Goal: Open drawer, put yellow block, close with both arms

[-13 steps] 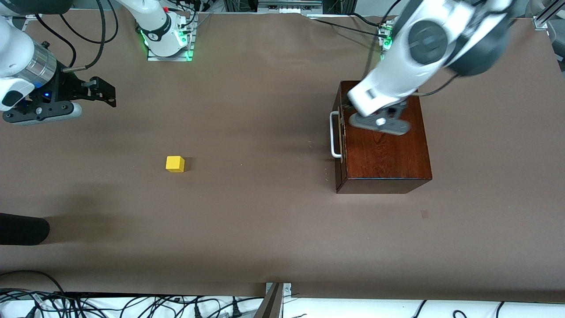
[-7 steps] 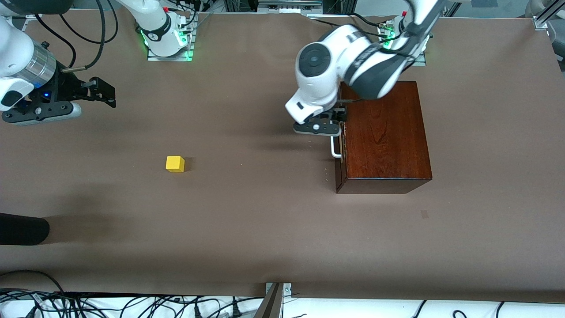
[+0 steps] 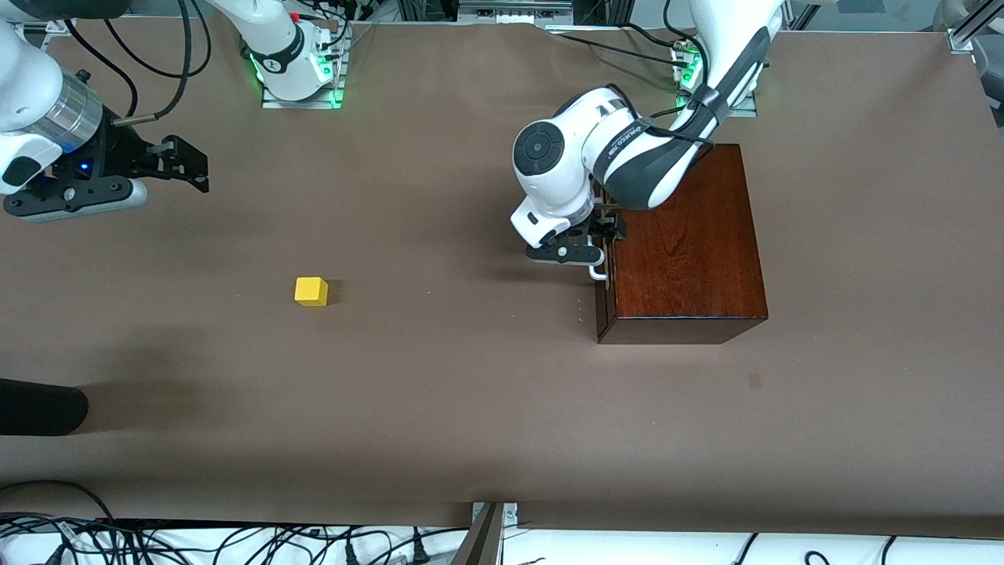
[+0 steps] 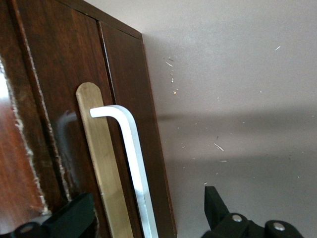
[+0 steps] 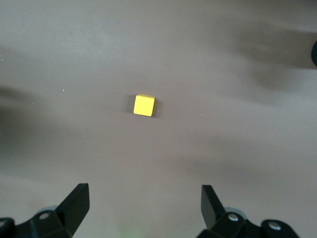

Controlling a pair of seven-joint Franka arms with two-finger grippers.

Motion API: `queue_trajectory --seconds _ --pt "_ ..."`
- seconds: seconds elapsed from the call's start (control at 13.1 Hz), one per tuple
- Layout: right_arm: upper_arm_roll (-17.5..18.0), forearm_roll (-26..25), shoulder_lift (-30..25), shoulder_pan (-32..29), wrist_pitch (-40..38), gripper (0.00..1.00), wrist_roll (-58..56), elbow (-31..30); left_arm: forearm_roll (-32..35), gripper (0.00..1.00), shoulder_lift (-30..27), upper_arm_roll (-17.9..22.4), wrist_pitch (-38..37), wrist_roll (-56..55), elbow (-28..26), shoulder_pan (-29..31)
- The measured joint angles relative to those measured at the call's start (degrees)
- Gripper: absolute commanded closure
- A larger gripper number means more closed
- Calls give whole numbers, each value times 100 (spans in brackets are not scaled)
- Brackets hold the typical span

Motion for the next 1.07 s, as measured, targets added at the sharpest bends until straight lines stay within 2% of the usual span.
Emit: queue_trajectory --seconds 0.31,1.07 --pt "2 0 197 1 183 0 0 5 114 0 72 1 15 -227 11 -41" --pt "4 0 210 2 184 0 -1 6 120 0 173 -1 77 -434 25 -172"
